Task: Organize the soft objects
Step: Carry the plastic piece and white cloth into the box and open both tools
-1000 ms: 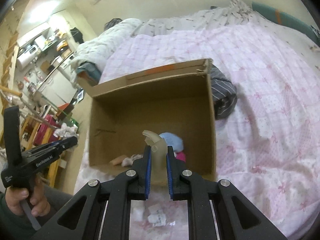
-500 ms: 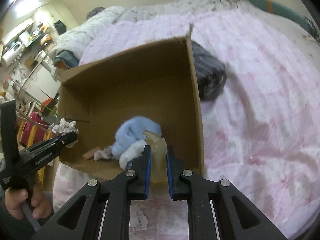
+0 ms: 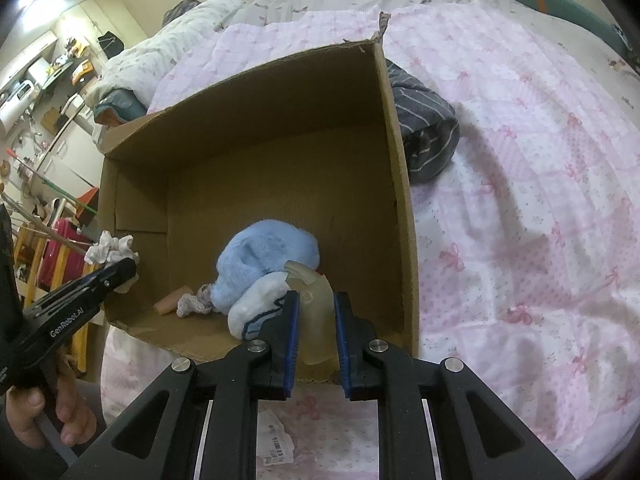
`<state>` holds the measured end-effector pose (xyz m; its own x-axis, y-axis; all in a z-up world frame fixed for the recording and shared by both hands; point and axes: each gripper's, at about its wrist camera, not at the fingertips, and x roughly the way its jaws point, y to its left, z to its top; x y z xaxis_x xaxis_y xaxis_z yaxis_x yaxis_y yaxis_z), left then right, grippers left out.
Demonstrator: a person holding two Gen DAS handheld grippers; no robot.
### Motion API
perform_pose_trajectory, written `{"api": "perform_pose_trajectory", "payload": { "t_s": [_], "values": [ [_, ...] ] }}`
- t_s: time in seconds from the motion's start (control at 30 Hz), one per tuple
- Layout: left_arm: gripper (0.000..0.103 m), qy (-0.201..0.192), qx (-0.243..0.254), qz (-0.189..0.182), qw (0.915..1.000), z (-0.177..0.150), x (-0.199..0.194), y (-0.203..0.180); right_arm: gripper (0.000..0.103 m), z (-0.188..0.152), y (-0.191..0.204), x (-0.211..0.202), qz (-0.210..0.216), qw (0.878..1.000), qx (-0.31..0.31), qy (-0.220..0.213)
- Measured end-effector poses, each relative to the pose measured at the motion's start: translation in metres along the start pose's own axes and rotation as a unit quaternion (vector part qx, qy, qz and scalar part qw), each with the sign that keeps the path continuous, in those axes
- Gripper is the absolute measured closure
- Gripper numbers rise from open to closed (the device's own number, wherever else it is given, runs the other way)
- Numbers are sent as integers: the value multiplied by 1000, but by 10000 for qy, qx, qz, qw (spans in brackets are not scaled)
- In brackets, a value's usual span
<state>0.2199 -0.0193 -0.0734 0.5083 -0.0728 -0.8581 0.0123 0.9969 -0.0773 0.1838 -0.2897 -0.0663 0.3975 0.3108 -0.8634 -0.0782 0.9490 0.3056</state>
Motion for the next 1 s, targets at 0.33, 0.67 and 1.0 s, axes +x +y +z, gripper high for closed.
{"api": "perform_pose_trajectory", "payload": {
  "t_s": [0.33, 0.67, 1.0],
  "values": [
    [40, -253, 10, -62, 9997, 0, -10, -3, 84, 0, 0, 3, 45, 10000, 33, 41],
    [39, -194, 5, -27, 9998, 1, -10, -3, 77, -1, -4, 0, 78, 9999, 106, -3],
    [39, -452, -78, -78, 9989, 1, -22, 1, 20, 3, -4, -12, 234, 9986, 288, -365]
  ]
}}
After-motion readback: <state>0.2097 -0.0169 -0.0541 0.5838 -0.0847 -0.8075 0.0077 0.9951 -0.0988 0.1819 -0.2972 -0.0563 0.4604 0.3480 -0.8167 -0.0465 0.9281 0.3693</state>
